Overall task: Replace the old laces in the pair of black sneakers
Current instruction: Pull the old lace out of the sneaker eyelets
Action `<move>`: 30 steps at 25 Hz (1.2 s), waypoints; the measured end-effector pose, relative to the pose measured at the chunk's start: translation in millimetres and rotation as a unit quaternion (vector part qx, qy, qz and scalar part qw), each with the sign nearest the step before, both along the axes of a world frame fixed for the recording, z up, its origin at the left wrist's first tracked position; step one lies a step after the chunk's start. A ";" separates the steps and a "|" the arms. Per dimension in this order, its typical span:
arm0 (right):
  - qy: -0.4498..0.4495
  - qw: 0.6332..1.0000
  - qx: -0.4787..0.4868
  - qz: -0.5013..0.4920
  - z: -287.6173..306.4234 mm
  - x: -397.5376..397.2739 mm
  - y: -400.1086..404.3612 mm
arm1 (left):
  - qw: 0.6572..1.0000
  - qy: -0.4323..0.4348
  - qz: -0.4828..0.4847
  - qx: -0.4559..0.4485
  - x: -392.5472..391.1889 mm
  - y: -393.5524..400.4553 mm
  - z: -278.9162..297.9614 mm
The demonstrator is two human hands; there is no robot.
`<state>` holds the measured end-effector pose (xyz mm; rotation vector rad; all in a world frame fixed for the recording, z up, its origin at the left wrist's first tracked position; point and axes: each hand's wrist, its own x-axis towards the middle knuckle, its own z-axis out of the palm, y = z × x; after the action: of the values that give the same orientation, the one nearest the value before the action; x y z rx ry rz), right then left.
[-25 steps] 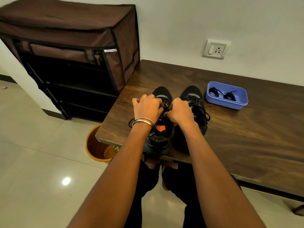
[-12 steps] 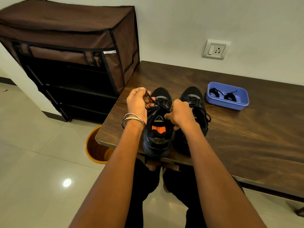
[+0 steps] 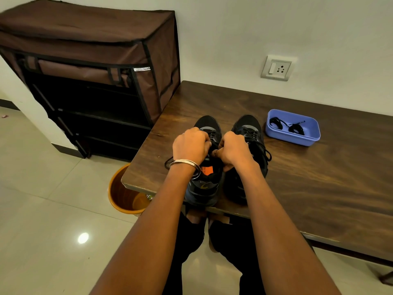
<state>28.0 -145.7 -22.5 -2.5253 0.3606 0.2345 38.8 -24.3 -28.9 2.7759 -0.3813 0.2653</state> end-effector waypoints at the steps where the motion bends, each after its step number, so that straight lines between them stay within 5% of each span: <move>1: 0.003 1.000 0.005 -0.003 0.3 -0.3 -0.7 | 0.999 0.008 0.012 -0.033 2.4 -0.8 -2.8; 4: 0.008 1.000 0.011 -0.003 2.1 -0.6 -2.1 | 0.960 0.080 0.092 -0.252 6.1 5.7 -5.7; 5: 0.007 1.000 0.011 -0.002 3.3 -1.1 -1.8 | 0.904 0.123 0.115 -0.394 8.1 8.5 -4.5; 7: 0.008 1.000 0.013 -0.001 6.1 -2.1 -0.6 | 0.719 0.215 0.129 -0.649 5.0 10.7 3.1; 9: 0.006 1.000 0.020 -0.005 7.7 -3.6 0.6 | 0.558 0.243 0.135 -0.782 4.5 12.0 9.9; 11: 0.005 1.000 0.029 -0.006 7.3 -4.3 0.9 | 0.489 0.246 0.173 -0.819 9.0 14.9 9.0; 12: 0.004 0.999 0.032 -0.006 6.7 -4.3 0.7 | 0.519 0.238 0.183 -0.800 9.7 16.2 7.3; 13: 0.003 0.999 0.032 -0.005 5.8 -3.8 0.3 | 0.606 0.213 0.179 -0.745 10.6 18.3 3.8; 15: -0.006 1.000 0.021 -0.001 3.6 -1.8 -0.5 | 0.854 0.123 0.111 -0.492 8.5 18.6 -5.0; 16: -0.010 1.000 0.017 0.000 2.3 -0.6 -1.0 | 0.936 0.084 0.064 -0.336 6.3 15.7 -9.4; 18: -0.013 1.000 0.011 0.002 0.3 0.8 -1.7 | 0.989 0.062 0.021 -0.130 2.0 7.5 -10.6; 22: -0.011 1.000 0.010 0.003 -0.6 1.7 -3.0 | 0.995 0.019 0.053 -0.088 -1.3 1.3 -7.6; 25: 0.002 1.000 0.017 0.002 0.7 1.3 -4.2 | 0.962 0.084 0.128 -0.225 2.1 1.2 -6.2; 27: 0.013 1.000 0.024 0.002 2.1 0.9 -3.7 | 0.856 0.195 0.204 -0.433 9.9 4.9 0.0; 29: 0.023 0.999 0.039 -0.005 3.7 0.8 -3.4 | 0.662 0.293 0.215 -0.655 14.2 9.4 2.8; 30: 0.026 0.999 0.043 -0.008 4.4 0.5 -2.7 | 0.597 0.313 0.206 -0.709 15.4 11.9 1.1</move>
<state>28.5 -148.5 -18.1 -2.4345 0.3821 0.3042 54.1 -12.4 -27.8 1.1169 0.5071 -0.2587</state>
